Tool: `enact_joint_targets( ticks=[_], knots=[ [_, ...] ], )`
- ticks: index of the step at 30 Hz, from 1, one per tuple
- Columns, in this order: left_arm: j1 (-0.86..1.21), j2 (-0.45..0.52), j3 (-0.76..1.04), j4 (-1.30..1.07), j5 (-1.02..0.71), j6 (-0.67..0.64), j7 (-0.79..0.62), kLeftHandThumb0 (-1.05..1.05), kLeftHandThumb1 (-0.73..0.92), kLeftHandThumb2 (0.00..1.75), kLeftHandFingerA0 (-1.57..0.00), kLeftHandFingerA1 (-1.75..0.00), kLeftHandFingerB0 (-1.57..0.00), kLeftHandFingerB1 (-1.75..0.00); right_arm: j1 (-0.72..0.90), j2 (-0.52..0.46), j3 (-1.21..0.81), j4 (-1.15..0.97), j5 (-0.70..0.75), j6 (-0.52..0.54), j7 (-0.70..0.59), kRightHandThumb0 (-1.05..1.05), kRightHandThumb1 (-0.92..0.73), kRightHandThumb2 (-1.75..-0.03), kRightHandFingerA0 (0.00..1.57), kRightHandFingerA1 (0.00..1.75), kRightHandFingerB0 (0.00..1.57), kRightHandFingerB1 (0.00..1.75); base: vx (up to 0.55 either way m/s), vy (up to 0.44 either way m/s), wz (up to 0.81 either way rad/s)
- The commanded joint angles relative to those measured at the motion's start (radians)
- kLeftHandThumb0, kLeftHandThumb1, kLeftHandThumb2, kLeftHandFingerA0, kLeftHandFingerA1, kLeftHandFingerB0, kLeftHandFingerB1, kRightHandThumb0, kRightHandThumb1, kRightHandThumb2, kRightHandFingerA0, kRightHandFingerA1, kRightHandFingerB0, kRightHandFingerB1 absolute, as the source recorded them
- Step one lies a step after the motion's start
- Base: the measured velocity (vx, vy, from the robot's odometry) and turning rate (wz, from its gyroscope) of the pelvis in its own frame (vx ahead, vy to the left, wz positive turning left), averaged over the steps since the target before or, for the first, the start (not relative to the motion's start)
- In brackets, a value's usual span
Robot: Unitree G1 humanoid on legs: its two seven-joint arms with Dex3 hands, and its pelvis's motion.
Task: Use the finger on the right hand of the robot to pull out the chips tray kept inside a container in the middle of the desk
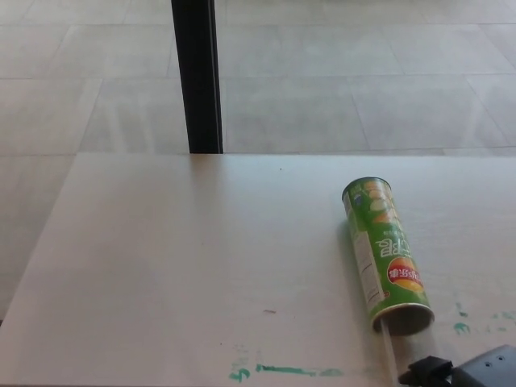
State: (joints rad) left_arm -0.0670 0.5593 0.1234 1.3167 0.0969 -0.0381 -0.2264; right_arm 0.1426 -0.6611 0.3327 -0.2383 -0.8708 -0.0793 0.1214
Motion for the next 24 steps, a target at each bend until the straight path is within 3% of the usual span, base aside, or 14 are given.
enact_joint_targets(
  ticks=[1, 7, 13, 24],
  knots=[
    [0.002, 0.025, 0.004, 0.004, -0.002, 0.017, -0.002, -0.47, 0.70, 0.61, -0.49, -0.63, -0.45, -0.50, 0.060, -0.036, -0.025, -0.038, 0.025, -0.041, 0.038, -0.18, -0.53, -0.56, 0.92, 1.22, 0.48, 0.44, 0.00, 0.000, 0.00],
    [0.009, 0.026, 0.001, 0.004, 0.003, 0.005, 0.000, -0.41, 0.72, 0.60, -0.51, -0.57, -0.48, -0.47, 0.106, -0.029, -0.035, -0.060, 0.003, -0.031, 0.041, -0.19, -0.51, -0.55, 0.95, 1.18, 0.49, 0.43, 0.00, 0.000, 0.00],
    [0.003, 0.023, 0.005, 0.011, -0.001, 0.017, 0.005, -0.46, 0.69, 0.61, -0.51, -0.63, -0.48, -0.50, 0.138, -0.028, -0.039, -0.063, -0.006, -0.045, 0.022, -0.19, -0.52, -0.55, 0.94, 1.17, 0.50, 0.43, 0.00, 0.000, 0.00],
    [0.006, 0.023, -0.006, 0.009, 0.008, 0.008, 0.007, -0.47, 0.71, 0.60, -0.49, -0.64, -0.47, -0.50, 0.192, -0.024, -0.068, -0.085, 0.016, -0.068, 0.007, -0.16, -0.52, -0.56, 0.96, 1.26, 0.51, 0.45, 0.00, 0.000, 0.00]
  ],
)
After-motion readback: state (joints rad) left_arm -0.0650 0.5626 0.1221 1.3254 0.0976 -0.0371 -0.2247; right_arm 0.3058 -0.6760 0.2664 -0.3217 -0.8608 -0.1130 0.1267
